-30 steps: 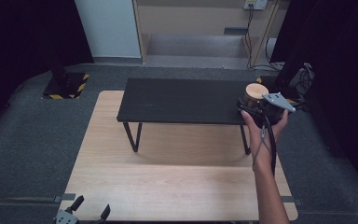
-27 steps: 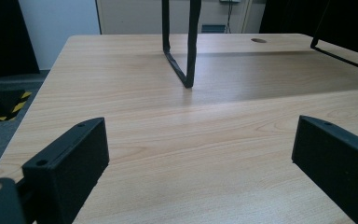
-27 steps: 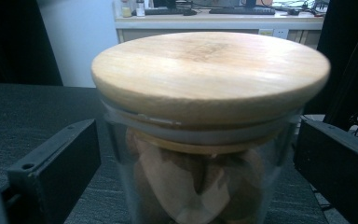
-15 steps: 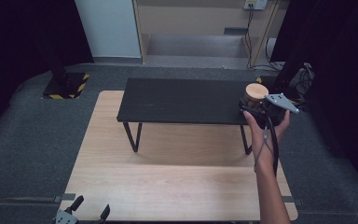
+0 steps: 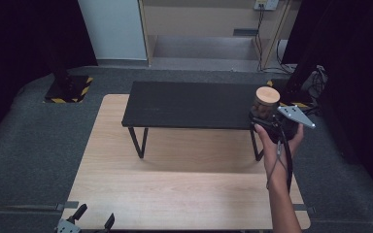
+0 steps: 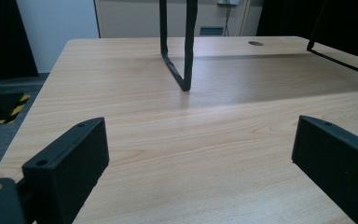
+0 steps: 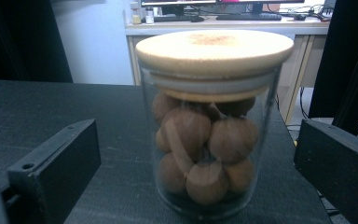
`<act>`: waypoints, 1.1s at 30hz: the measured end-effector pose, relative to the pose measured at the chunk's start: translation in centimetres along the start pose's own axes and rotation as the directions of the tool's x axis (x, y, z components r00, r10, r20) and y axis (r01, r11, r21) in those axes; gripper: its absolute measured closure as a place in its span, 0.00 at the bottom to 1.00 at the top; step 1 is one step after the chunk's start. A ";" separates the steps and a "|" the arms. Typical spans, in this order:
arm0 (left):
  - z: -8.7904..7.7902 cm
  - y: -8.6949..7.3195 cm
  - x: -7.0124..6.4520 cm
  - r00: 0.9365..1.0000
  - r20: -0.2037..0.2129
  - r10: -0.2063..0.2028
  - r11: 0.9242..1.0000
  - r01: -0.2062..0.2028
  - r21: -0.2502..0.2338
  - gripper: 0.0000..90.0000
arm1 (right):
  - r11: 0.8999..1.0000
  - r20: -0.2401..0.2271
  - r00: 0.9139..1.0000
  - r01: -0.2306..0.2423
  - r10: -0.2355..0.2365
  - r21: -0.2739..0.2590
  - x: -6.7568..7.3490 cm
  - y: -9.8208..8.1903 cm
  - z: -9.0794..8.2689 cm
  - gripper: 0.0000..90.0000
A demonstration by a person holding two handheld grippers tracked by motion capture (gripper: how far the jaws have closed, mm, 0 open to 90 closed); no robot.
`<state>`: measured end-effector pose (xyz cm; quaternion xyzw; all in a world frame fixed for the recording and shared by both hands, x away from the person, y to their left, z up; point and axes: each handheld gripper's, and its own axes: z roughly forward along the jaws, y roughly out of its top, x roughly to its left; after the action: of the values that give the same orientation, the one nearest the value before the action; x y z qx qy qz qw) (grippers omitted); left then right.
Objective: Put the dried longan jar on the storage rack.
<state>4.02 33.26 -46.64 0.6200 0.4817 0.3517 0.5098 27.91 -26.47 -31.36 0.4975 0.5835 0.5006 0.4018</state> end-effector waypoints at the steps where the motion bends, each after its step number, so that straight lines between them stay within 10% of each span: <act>1: 0.0 0.0 0.0 1.000 -0.001 0.002 1.000 -0.002 0.000 0.03 | 1.000 -0.002 1.000 -0.002 0.002 -0.001 0.0 -0.1 -0.2 0.01; 19: 1.2 0.4 0.0 1.000 0.001 0.015 1.000 -0.015 0.015 0.03 | 0.998 -0.061 0.998 -0.022 0.019 -0.055 1.8 -6.9 -8.1 0.01; 33: 2.7 0.9 0.4 0.999 0.002 0.041 0.999 -0.041 0.021 0.03 | 0.999 -0.022 0.999 -0.041 0.040 -0.032 2.0 -11.6 -12.2 0.01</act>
<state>6.87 32.83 -46.47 0.6352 0.4723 0.3565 0.4963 13.64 -26.76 -40.60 0.4974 0.5694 0.5232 0.3932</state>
